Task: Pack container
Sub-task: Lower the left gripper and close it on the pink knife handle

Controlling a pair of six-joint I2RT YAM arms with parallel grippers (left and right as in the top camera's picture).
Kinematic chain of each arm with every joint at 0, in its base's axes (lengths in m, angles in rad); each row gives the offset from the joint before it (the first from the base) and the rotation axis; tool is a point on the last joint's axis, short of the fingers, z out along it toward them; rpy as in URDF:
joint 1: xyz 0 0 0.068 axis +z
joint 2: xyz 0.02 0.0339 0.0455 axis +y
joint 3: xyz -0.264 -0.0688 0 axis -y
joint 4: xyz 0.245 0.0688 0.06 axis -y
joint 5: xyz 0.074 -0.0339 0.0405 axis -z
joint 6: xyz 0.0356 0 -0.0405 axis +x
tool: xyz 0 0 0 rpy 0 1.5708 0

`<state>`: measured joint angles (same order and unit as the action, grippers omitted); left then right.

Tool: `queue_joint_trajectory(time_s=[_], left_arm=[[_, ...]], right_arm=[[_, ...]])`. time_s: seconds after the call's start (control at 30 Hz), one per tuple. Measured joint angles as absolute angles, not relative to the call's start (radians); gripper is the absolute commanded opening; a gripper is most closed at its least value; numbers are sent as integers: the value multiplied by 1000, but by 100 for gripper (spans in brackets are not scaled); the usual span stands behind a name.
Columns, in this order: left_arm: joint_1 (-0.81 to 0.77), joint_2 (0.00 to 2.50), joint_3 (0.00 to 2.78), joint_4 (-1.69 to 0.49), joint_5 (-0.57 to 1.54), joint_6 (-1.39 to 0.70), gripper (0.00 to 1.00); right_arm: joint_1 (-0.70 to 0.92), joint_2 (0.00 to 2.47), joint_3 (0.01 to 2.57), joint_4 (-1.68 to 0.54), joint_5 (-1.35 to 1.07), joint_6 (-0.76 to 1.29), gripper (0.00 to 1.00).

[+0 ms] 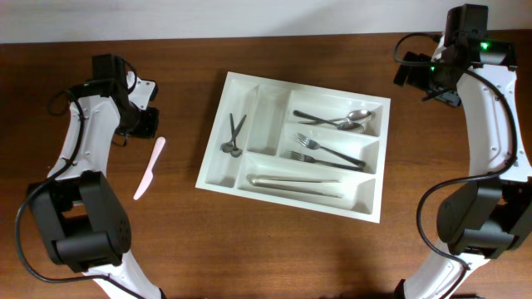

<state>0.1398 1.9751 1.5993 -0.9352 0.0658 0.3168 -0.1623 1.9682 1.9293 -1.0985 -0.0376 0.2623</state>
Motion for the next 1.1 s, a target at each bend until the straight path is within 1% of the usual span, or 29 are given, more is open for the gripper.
queue_joint_trajectory(time_s=[0.4,0.43,0.47,0.57,0.73,1.1], left_arm=[[140,2094,1599,-999,40,287,28],[140,2101,1599,-1005,39,287,29],[140,2113,1599,-1008,36,287,36],[140,2125,1599,-1009,33,285,42],[140,2125,1599,-1010,33,279,44],[140,2129,1599,-990,33,280,43]], right_arm=[[-162,1969,1929,-1098,-38,262,99],[-162,1968,1929,-1099,-38,262,99],[-162,1969,1929,-1098,-38,262,99],[-162,1969,1929,-1099,-38,262,99],[-162,1969,1929,-1098,-38,262,99],[-162,1968,1929,-1099,-38,262,99]])
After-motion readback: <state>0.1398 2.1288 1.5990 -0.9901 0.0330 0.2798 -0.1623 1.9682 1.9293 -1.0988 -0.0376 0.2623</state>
